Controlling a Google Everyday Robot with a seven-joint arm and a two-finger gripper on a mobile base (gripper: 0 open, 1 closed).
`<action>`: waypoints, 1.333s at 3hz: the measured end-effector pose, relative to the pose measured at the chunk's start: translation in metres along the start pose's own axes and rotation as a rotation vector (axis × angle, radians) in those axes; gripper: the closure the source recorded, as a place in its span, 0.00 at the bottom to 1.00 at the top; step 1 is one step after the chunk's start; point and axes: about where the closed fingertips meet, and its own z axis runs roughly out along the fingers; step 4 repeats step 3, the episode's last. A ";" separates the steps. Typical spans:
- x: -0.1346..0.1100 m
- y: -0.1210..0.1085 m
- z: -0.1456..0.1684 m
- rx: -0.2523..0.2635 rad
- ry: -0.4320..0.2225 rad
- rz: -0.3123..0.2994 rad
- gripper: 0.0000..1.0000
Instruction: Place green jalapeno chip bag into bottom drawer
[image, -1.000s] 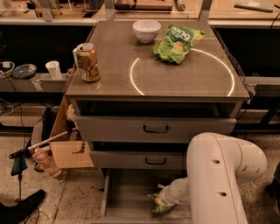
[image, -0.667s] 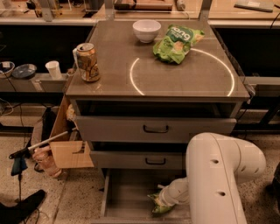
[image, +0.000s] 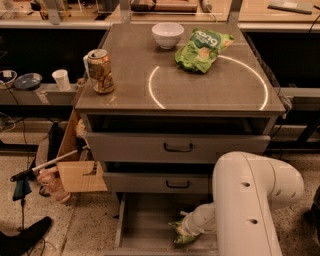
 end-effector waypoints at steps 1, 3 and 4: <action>0.000 0.000 0.000 0.000 0.000 0.000 0.18; 0.000 0.000 0.000 0.000 0.000 0.000 0.00; 0.000 0.000 0.000 0.000 0.000 0.000 0.00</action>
Offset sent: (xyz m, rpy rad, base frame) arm 0.0000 0.0000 0.0000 0.0000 0.0000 0.0000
